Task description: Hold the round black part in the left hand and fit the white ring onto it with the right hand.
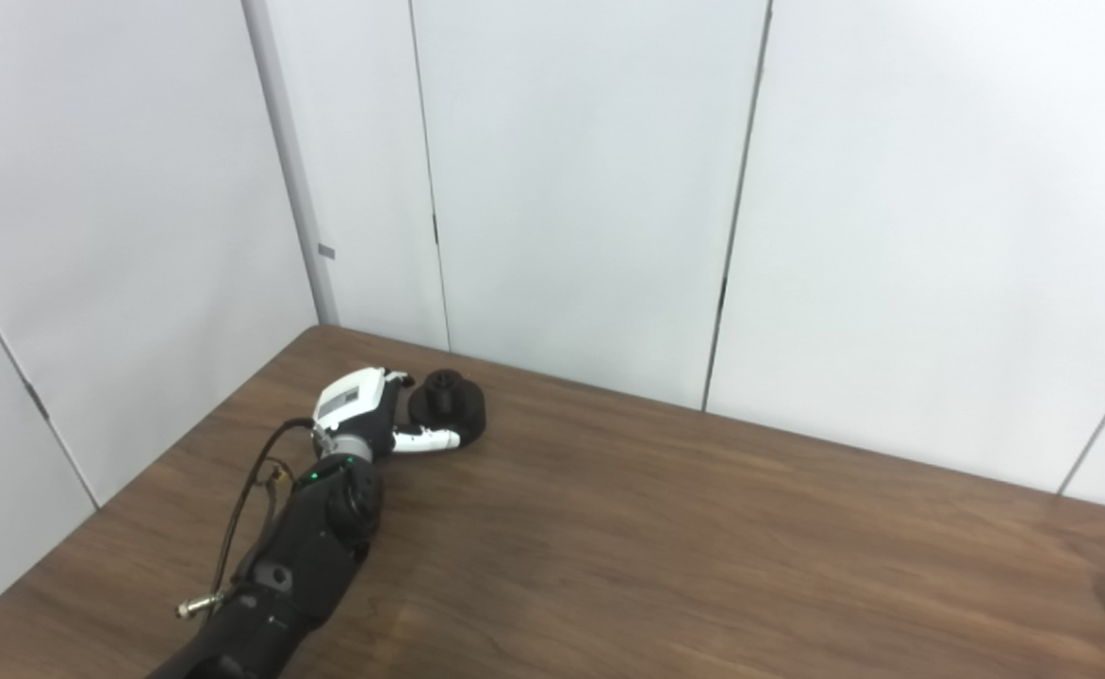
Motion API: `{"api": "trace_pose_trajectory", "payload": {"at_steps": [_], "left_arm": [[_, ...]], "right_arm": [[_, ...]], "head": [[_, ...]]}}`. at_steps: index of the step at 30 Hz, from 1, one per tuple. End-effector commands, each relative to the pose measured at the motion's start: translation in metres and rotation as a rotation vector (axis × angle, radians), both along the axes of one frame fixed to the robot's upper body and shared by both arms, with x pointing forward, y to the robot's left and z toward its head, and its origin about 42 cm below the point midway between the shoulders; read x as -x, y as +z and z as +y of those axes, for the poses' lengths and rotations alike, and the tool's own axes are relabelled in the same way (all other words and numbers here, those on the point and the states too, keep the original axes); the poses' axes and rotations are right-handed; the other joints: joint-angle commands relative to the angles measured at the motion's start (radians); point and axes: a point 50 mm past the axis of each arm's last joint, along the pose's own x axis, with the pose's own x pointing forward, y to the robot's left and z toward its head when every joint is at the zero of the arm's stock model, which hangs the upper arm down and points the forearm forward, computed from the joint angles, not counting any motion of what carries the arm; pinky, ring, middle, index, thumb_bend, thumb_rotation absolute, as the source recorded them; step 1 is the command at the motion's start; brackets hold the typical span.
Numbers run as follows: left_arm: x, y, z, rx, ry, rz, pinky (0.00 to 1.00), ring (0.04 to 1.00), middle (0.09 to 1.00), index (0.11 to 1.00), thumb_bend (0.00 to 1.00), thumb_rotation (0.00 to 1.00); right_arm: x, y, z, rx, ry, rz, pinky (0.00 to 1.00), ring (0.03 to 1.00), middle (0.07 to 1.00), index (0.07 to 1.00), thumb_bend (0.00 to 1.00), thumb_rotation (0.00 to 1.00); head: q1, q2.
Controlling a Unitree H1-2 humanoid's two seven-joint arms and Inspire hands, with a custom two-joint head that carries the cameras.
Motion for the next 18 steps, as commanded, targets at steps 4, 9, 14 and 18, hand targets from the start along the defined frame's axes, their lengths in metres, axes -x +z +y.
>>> {"api": "trace_pose_trajectory", "payload": {"at_steps": [4, 9, 14, 18], "left_arm": [[-0.0231, 0.0462, -0.0008, -0.023, -0.023, -0.111, 1.0, 1.0, 0.969, 0.855, 1.0, 0.54], [-0.0268, 0.0473, -0.0055, -0.022, -0.035, -0.129, 1.0, 1.0, 0.96, 0.827, 1.0, 0.51], [-0.0286, 0.0437, -0.007, -0.012, -0.026, -0.134, 1.0, 1.0, 0.958, 0.818, 1.0, 0.49], [-0.0285, 0.0434, -0.0071, -0.017, -0.024, -0.138, 1.0, 1.0, 0.948, 0.811, 1.0, 0.49]], "right_arm": [[0.0004, 0.0054, 0.0027, -0.008, -0.004, -0.023, 0.78, 0.884, 0.889, 0.857, 0.86, 0.83], [0.0009, 0.0049, 0.0023, -0.01, -0.006, -0.02, 0.79, 0.887, 0.889, 0.858, 0.86, 0.82], [0.0016, 0.0059, 0.0024, -0.005, -0.005, -0.027, 0.78, 0.88, 0.891, 0.861, 0.85, 0.83], [0.0027, 0.0076, 0.0019, -0.015, -0.004, -0.029, 0.79, 0.881, 0.892, 0.862, 0.85, 0.82]], "head": [[0.0, 0.002], [-0.002, 0.004], [-0.002, 0.008], [-0.001, 0.014]]}}
